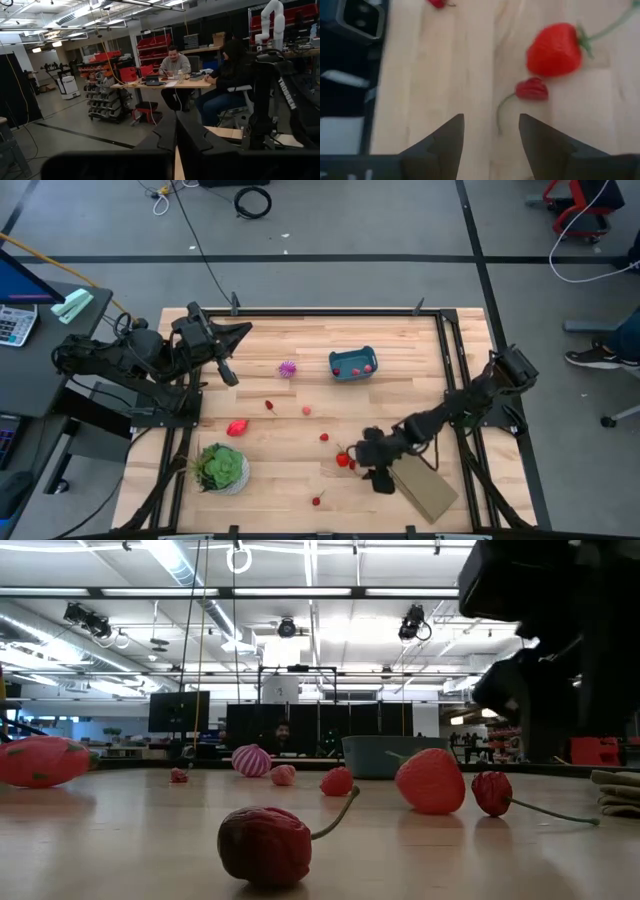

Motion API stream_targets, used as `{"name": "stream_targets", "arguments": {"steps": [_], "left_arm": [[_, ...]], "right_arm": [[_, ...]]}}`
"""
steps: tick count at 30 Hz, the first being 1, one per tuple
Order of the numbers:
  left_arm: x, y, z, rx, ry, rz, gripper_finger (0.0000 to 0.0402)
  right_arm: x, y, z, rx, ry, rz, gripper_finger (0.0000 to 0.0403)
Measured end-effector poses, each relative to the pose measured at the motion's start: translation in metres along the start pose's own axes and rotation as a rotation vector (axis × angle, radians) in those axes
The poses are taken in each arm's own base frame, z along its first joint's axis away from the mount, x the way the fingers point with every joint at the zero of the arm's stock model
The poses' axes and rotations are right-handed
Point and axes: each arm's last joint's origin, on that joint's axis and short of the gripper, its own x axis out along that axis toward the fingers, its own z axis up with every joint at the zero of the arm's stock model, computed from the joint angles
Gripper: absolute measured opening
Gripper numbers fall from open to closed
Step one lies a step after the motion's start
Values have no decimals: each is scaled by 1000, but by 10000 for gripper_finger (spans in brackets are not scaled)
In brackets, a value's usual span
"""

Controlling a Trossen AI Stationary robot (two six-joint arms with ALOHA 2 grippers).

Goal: Pick and placing Produce into tupperware
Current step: Put the right cherry in the bin

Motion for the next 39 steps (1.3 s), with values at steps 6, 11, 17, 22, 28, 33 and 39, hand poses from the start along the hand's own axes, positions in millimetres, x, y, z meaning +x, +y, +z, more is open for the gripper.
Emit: {"name": "stream_targets", "arguments": {"steps": [6,11,17,22,28,33,39], "left_arm": [[0,0,0,-1,0,0,19],[0,0,0,-24,-1,0,11],[0,0,0,-46,-1,0,14],[0,0,0,-46,-1,0,22],[0,0,0,-46,-1,0,15],[0,0,0,-46,-1,-1,10],[0,0,0,-45,-1,0,21]], "right_arm": [[3,6,-5,17,-98,-139,198],[20,1,-9,97,-74,-139,198],[39,2,-14,151,-75,-116,198],[40,1,-14,158,-110,-171,197],[40,-4,-16,162,-109,-231,175],[39,-8,-19,159,-80,-276,137],[39,-11,-18,167,-75,-288,81]]}}
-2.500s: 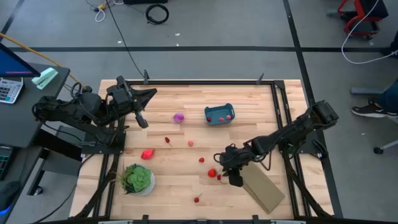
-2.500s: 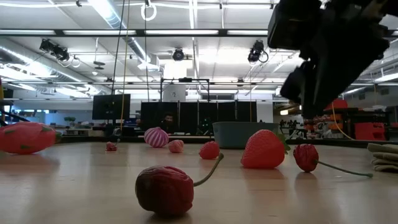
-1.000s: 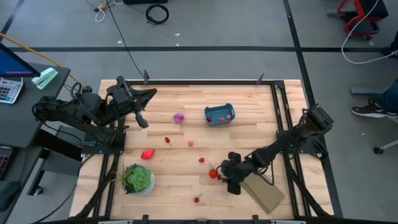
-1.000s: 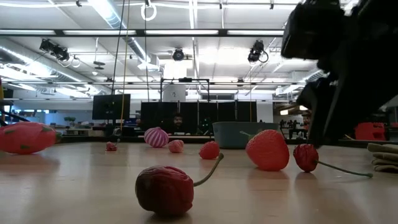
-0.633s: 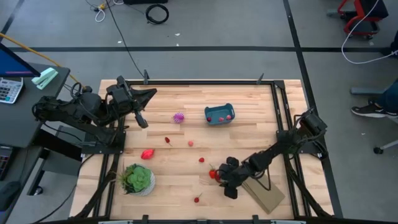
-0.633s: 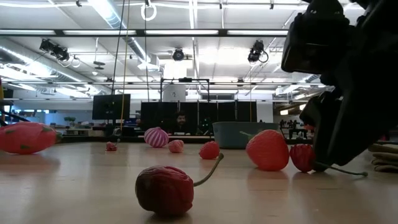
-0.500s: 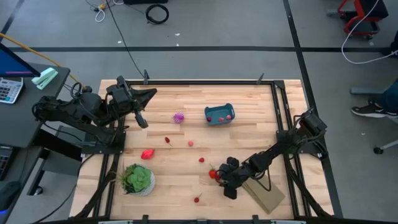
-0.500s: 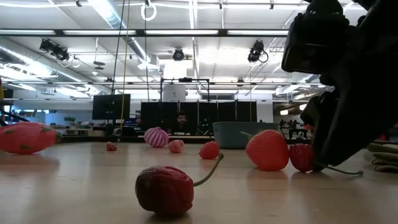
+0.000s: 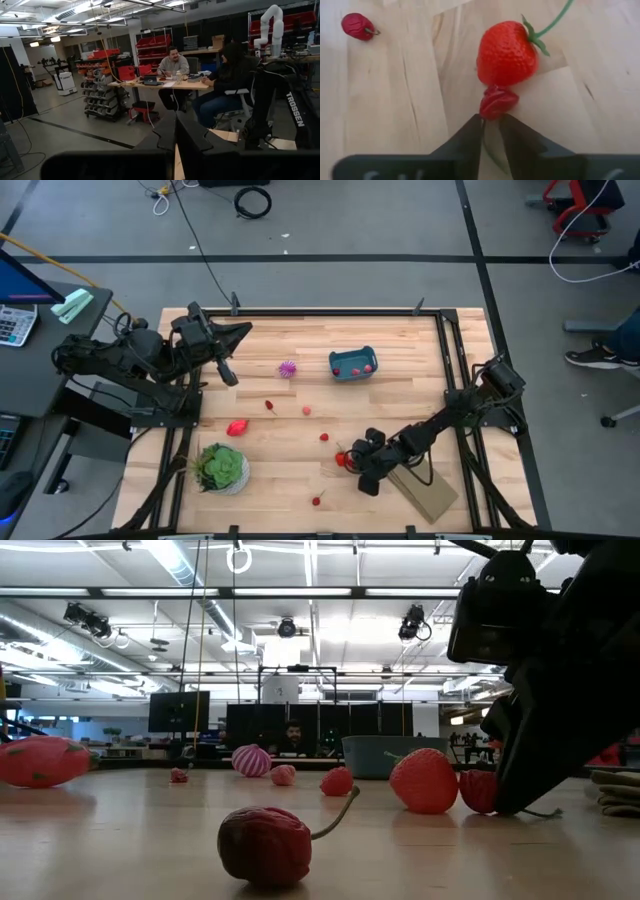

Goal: Pick and placing Produce into tupperware
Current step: Put the right cherry in the bin

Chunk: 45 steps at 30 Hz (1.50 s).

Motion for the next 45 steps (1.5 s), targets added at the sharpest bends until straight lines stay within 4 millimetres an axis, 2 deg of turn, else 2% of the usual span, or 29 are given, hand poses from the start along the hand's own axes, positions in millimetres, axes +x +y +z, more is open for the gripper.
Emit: {"name": "stream_targets", "arguments": {"steps": [8,13,19,23,30,34,39,42,45], "left_arm": [[0,0,0,4,0,-1,18],[0,0,0,5,0,0,10],[0,0,0,7,0,0,16],[0,0,0,7,0,0,22],[0,0,0,8,0,0,13],[0,0,0,8,0,0,10],[0,0,0,9,0,0,18],[0,0,0,9,0,0,22],[0,0,0,10,0,0,20]], "right_arm": [[1,-4,2,11,9,-6,8],[-5,-8,10,37,-11,2,9],[-27,-30,33,115,-55,-76,4],[-49,-53,43,152,-24,-162,3],[-81,-107,80,203,-143,-293,3],[-90,-151,97,330,-168,-346,3],[-94,-201,107,407,-151,-382,5],[-98,-219,110,402,-145,-372,5],[-99,-225,112,367,-145,-314,7]]}}
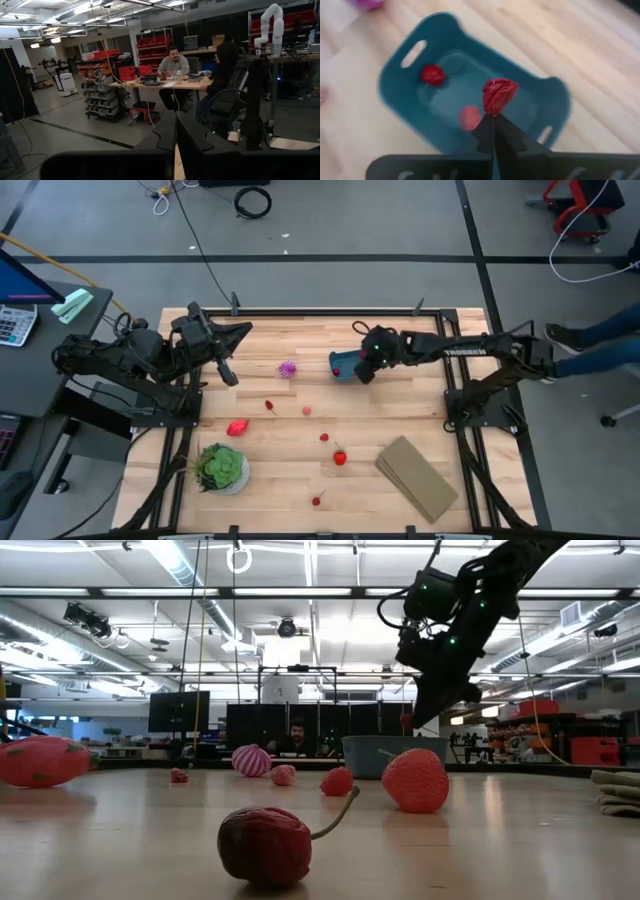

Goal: Pick and placing Produce into tupperware
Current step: Put the right cherry in the bin, then put the top cherry in the bin

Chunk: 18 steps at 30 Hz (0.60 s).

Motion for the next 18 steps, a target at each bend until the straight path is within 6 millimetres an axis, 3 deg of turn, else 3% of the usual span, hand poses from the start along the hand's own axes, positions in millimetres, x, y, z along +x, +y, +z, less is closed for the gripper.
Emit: {"name": "stream_targets", "arguments": {"steps": [12,18], "left_arm": [[0,0,0,0,0,0,18],[0,0,0,7,0,0,24]], "right_arm": [[0,1,2,-21,3,58,115],[-13,3,7,31,-43,122,138]]}}
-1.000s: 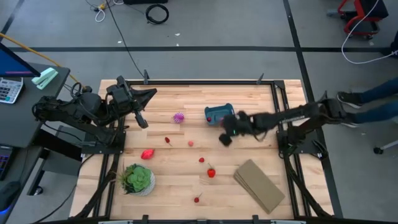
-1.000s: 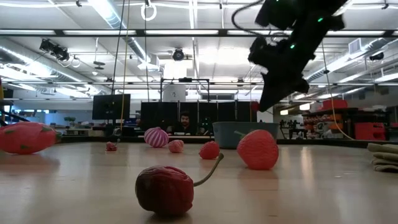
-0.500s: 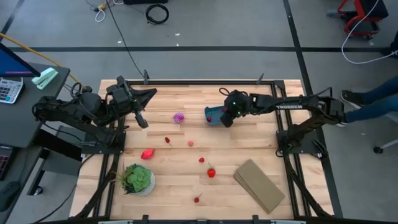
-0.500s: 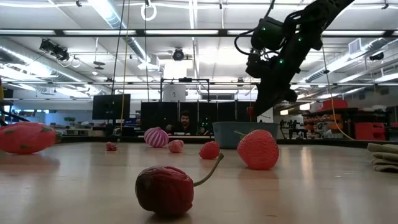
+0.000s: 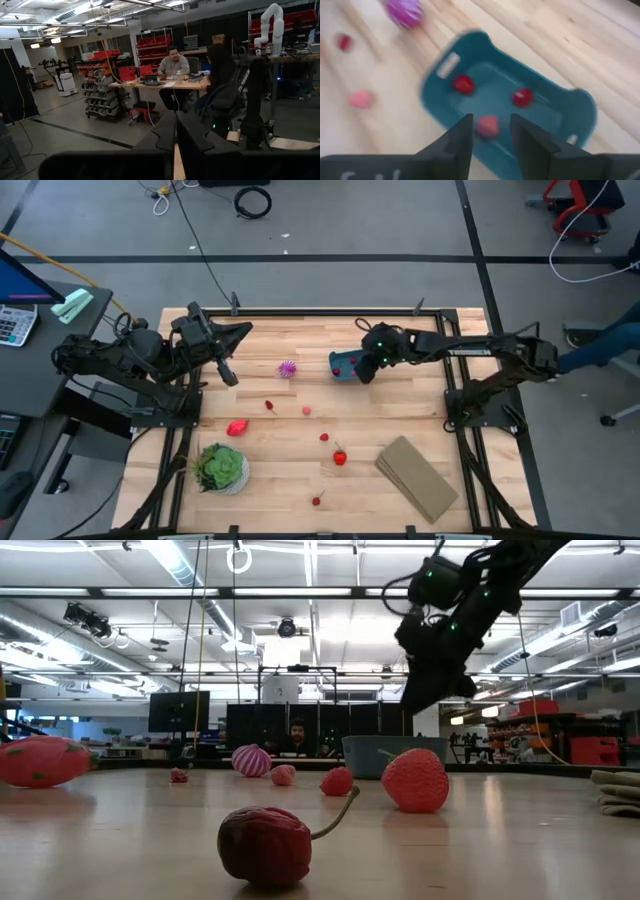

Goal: Pick and placing Produce into tupperware
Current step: Put the top cherry in the bin

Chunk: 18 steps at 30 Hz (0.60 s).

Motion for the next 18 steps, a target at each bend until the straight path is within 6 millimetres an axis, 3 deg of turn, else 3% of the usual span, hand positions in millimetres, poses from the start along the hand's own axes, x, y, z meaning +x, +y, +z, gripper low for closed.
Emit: {"name": "stream_targets", "arguments": {"steps": [9,14,18], "left_arm": [[0,1,5,107,-43,12,12],[-1,4,14,63,-109,32,11],[-1,4,16,42,-127,36,15]], "right_arm": [[-62,12,9,38,-109,311,129],[-95,15,8,0,-206,381,128],[-109,17,5,-32,-260,393,128]]}}
